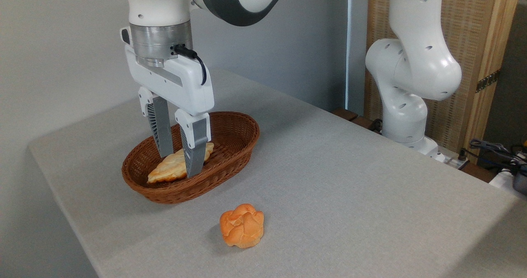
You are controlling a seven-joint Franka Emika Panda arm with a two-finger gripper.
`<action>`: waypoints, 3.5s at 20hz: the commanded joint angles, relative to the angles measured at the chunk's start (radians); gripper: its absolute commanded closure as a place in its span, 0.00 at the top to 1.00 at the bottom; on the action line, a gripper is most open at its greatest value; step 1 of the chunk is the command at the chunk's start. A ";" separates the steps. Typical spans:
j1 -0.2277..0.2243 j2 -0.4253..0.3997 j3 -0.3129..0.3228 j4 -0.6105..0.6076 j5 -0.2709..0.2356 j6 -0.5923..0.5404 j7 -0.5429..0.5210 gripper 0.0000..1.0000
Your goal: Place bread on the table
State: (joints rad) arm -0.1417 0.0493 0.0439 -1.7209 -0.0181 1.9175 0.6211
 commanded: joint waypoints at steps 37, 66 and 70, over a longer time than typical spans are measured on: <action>-0.021 0.004 -0.015 0.006 0.004 -0.032 -0.033 1.00; -0.022 0.221 -0.233 -0.002 -0.137 0.049 -0.175 1.00; -0.024 0.228 -0.234 -0.002 -0.125 0.048 -0.166 0.98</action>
State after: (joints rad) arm -0.1671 0.2701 -0.1872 -1.7259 -0.1385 1.9526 0.4524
